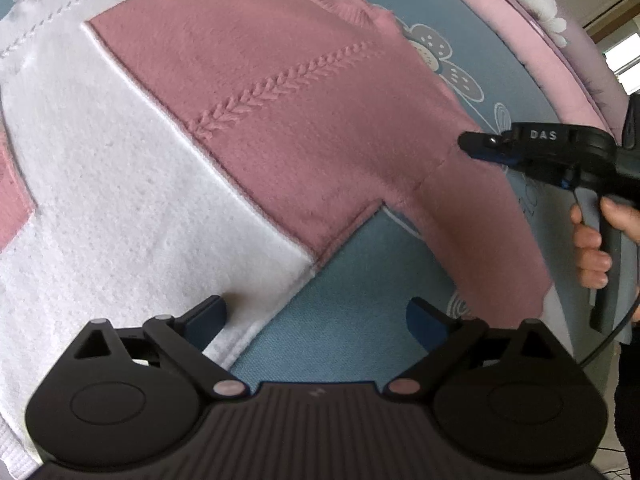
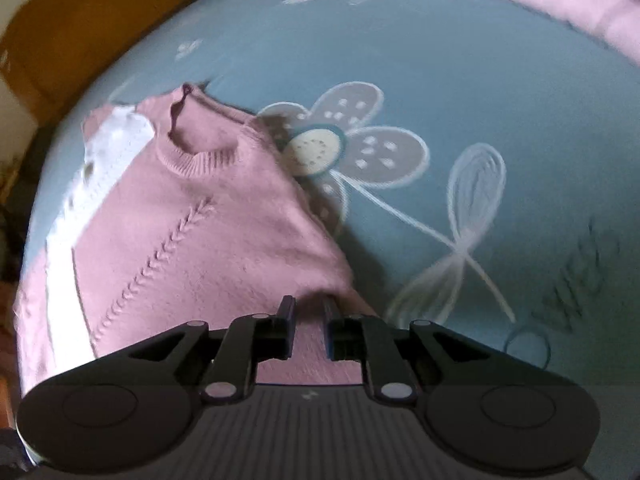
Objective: Fold clothes
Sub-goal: 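Move the right gripper to the sleeve's white cuff and close on it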
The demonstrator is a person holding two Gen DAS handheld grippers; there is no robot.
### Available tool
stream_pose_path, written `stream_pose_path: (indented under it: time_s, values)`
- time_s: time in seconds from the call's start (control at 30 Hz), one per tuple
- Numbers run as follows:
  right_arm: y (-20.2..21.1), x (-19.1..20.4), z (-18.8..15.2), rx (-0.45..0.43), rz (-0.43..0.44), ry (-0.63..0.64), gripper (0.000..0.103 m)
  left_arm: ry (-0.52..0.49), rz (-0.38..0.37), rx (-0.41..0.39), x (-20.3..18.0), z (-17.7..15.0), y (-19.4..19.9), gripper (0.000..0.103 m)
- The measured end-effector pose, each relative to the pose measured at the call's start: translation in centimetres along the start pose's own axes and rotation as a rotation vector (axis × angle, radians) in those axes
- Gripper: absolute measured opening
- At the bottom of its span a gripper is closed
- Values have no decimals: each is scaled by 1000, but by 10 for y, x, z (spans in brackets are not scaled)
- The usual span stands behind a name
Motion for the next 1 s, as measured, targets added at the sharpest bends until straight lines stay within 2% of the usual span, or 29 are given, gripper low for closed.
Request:
stream_pose_path:
  time_s: [0.1,0.13,0.27,0.37,0.47,0.67,0.8,1.0]
  values:
    - [18,5,-7,-4,13,12,19,2,20,0,0,-4,10,96]
    - [26,9,-10,-5,19,26,22,3,22,-9,-1,-4,14,96]
    - [42,34,-27,16,88,108,26,-4,28,-43,-9,-4,26,96]
    - [37,38,-50,74,54,144,26,-20,37,-50,-11,-11,37,96]
    - [36,26,-73,109,29,121,26,-36,47,-52,-14,-19,43,96]
    - [71,-5,-100,88,55,36,26,7,67,-55,-12,-28,50,96]
    - [99,-23,-107,26,52,-8,35,-32,54,-62,-26,-33,54,96]
    - [115,-57,-133,20,11,-82,33,-81,47,-61,-44,-44,58,96]
Point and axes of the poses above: each gripper's, at about its wrist camera, not at the fingertips, and y roughly against the way its jaws point, x to its left, z to its top, the point moved 6 cm from there along -y, roughly the way its jaws point, and after that the axes turned 6 degrees about z, right-handed, at the moved point
